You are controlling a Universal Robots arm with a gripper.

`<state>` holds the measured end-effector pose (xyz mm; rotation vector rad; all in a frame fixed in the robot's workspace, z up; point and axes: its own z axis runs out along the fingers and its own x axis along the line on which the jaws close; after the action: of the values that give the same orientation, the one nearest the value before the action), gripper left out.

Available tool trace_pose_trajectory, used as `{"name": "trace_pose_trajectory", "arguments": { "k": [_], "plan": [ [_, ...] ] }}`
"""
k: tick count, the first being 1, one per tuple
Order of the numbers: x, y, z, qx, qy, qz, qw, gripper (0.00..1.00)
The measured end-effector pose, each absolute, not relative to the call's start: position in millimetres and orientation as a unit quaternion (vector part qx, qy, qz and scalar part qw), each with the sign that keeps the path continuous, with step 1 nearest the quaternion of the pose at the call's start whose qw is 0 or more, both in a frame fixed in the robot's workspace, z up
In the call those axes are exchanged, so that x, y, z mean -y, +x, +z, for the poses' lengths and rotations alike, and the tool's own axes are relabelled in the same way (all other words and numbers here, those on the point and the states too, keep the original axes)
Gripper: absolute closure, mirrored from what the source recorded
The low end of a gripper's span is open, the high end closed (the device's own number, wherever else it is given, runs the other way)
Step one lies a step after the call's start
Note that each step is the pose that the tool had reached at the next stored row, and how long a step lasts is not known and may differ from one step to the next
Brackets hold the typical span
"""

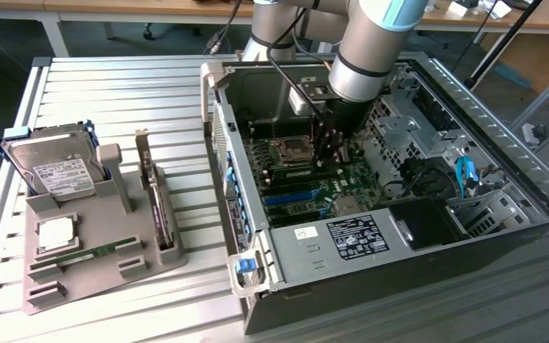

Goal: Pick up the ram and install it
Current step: 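Insert the ram into the slot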

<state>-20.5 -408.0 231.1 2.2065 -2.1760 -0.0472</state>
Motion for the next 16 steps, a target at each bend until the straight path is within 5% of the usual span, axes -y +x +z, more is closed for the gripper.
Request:
{"name": "trace_pose_trajectory", "arguments": {
  "k": [16],
  "plan": [
    [408.0, -20.5, 232.2, 0.702, 0.712, -0.014, 0.022, 0.80]
  ]
}}
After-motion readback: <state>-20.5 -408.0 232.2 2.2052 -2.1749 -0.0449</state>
